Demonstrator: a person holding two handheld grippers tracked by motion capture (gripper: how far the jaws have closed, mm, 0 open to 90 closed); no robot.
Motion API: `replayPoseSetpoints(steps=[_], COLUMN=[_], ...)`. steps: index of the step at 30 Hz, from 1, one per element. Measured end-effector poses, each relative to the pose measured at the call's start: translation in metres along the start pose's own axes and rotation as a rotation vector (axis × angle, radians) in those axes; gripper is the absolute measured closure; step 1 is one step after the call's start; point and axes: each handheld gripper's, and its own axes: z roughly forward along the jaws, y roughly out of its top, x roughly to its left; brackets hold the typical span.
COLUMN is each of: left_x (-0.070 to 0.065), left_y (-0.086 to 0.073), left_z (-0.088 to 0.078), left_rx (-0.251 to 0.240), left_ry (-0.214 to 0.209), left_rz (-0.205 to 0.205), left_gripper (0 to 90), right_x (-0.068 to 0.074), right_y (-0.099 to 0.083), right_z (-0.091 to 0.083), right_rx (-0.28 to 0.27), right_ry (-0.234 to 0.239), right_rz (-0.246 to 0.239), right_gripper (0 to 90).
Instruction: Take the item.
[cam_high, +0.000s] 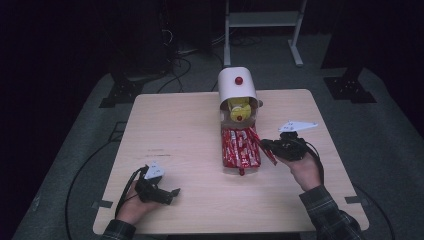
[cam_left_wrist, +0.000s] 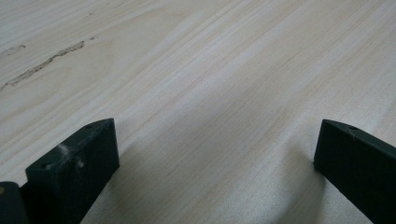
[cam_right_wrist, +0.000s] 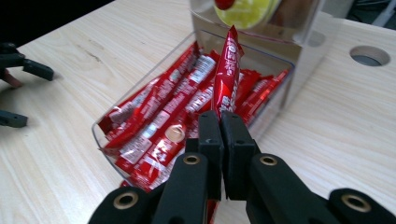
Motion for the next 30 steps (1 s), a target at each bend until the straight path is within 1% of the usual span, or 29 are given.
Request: replayPoseSetpoints(steps=[3, 8, 16, 19, 22, 23, 24, 26, 30], left_x=[0.000, 0.000, 0.000, 0.000, 0.000, 0.000, 0.000, 0.000, 0.000], left_y=[0.000, 0.000, 0.000, 0.000, 0.000, 0.000, 0.000, 0.000, 0.000], left_z=[0.000, 0.000, 0.000, 0.000, 0.000, 0.000, -0.001, -0.001, 0.000], left_rx=[0.000, 0.000, 0.005, 0.002, 0.002, 0.002, 0.005, 0.005, 0.004], left_ry=[0.000, 0.000, 0.000, 0.000, 0.000, 0.000, 0.000, 0.000, 0.000], left_rz=[0.000, 0.000, 0.003, 0.003, 0.002, 0.002, 0.002, 0.002, 0.001], left_gripper=[0.0, 0.0, 0.0, 0.0, 0.0, 0.0, 0.0, 0.0, 0.0], right_x=[-0.003, -0.013, -0.022, -0.025, -0.032, -0.032, -0.035, -0.037, -0.042], right_y=[-0.002, -0.008, -0.012, -0.015, -0.021, -0.021, -0.023, -0.024, -0.029], right_z=[-0.001, -0.007, -0.012, -0.013, -0.012, -0.012, -0.011, -0.010, -0.005], right_rx=[-0.001, 0.000, 0.002, 0.004, 0.020, 0.020, 0.024, 0.026, 0.051], right_ry=[-0.008, -0.029, -0.055, -0.064, -0.071, -0.071, -0.079, -0.080, -0.088], right_rz=[0.003, 0.025, 0.025, 0.034, 0.048, 0.048, 0.054, 0.058, 0.063], right_gripper=[87.0, 87.3, 87.3, 87.3, 87.3, 87.3, 87.3, 87.3, 87.3])
